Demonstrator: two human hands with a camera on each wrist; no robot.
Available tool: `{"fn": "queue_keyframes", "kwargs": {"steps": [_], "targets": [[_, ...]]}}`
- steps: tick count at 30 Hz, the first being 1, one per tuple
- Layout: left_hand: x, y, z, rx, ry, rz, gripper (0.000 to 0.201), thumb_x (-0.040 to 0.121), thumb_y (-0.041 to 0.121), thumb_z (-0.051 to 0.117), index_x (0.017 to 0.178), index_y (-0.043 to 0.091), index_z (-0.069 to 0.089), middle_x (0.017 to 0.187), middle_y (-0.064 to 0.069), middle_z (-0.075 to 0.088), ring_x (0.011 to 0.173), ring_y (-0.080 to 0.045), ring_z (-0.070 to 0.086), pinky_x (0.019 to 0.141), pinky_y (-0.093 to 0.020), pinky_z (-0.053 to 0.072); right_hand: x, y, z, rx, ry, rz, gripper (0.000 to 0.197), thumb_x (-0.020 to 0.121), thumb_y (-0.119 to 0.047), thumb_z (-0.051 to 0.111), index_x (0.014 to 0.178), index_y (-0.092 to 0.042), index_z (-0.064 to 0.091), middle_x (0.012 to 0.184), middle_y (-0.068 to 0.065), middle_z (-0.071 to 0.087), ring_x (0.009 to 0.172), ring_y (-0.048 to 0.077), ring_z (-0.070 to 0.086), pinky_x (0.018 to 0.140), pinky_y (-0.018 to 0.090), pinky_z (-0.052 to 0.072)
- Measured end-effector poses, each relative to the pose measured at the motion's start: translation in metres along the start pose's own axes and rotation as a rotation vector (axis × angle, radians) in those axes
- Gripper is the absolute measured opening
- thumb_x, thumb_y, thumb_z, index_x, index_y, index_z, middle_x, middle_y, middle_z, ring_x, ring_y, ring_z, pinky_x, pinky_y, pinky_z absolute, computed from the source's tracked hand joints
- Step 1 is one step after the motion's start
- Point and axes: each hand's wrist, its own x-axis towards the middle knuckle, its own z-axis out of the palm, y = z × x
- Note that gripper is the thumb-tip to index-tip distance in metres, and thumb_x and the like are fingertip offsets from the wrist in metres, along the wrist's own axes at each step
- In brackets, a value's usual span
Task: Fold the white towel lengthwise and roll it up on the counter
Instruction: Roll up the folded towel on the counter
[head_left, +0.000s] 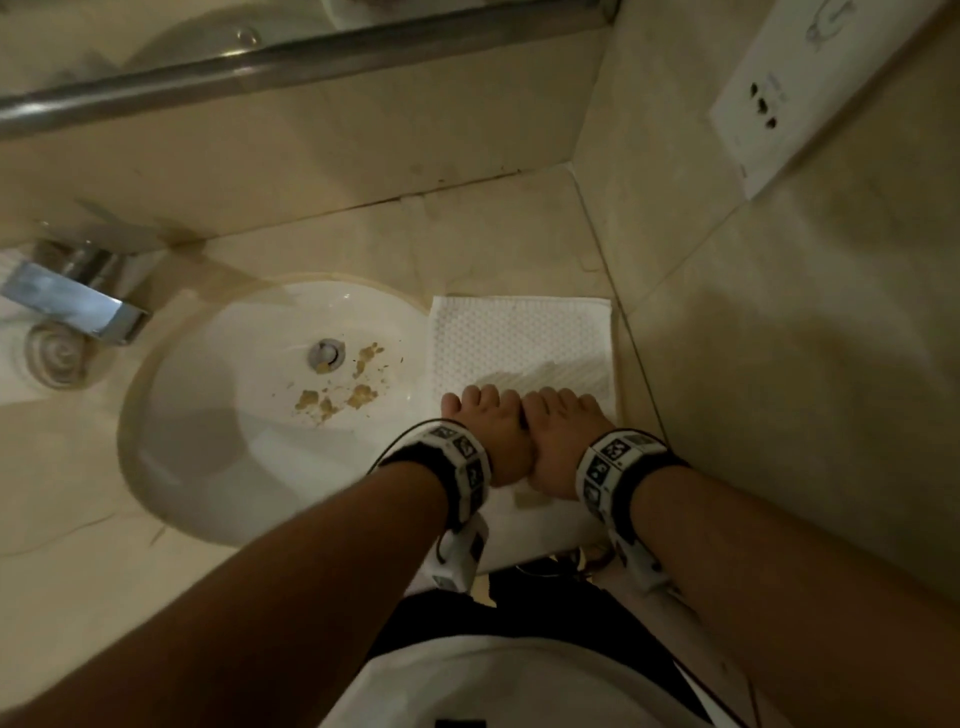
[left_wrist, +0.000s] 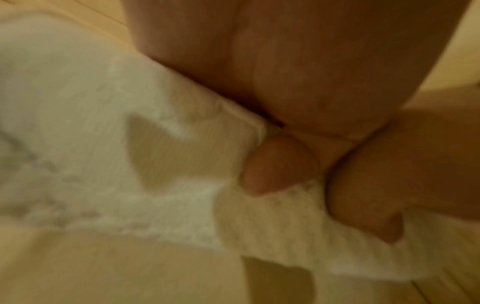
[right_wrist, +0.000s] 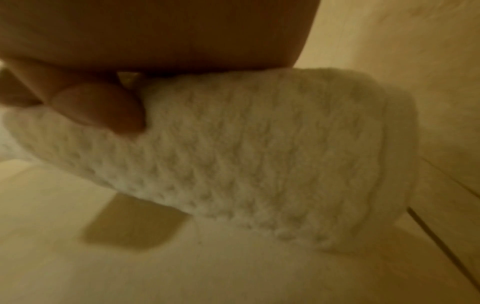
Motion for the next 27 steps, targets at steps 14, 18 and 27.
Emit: {"fn": "queue_keyframes", "kwargs": {"steps": [14, 18, 27], "targets": [[-0.037, -0.004, 0.010, -0.143, 0.135, -0.013, 0.044, 0.072, 0.042, 0.049, 0.115, 0.034, 0.043, 0.116, 0.005, 0.042, 0.110, -0.022, 0.041, 0.100, -0.041, 0.032, -0.032, -0.020, 0.035, -0.107, 0.312, 0.046, 0.044, 0.069, -0.033, 0.057, 0.110, -0.017, 0.053, 0.102, 0.006, 0.047, 0.090, 0.030, 0.048, 0.084, 0.044, 0.031], [-0.044, -0.007, 0.008, -0.199, 0.135, -0.023, 0.048, 0.071, 0.035, 0.056, 0.117, 0.036, 0.044, 0.117, 0.007, 0.042, 0.112, -0.021, 0.041, 0.098, -0.037, 0.029, -0.036, -0.030, 0.034, -0.021, 0.314, 0.108, 0.047, 0.066, -0.041, 0.049, 0.108, -0.020, 0.045, 0.103, 0.004, 0.046, 0.090, 0.029, 0.051, 0.086, 0.042, 0.030], [-0.054, -0.017, 0.026, 0.145, 0.061, 0.091, 0.106, 0.081, 0.041, 0.059, 0.160, 0.015, -0.006, 0.165, -0.009, 0.004, 0.152, -0.033, 0.005, 0.125, -0.047, 0.000, -0.014, -0.032, 0.005, -0.024, 0.162, 0.152, 0.044, 0.084, -0.034, 0.053, 0.125, -0.025, 0.037, 0.132, 0.002, 0.035, 0.123, 0.025, 0.038, 0.107, 0.043, 0.027]]}}
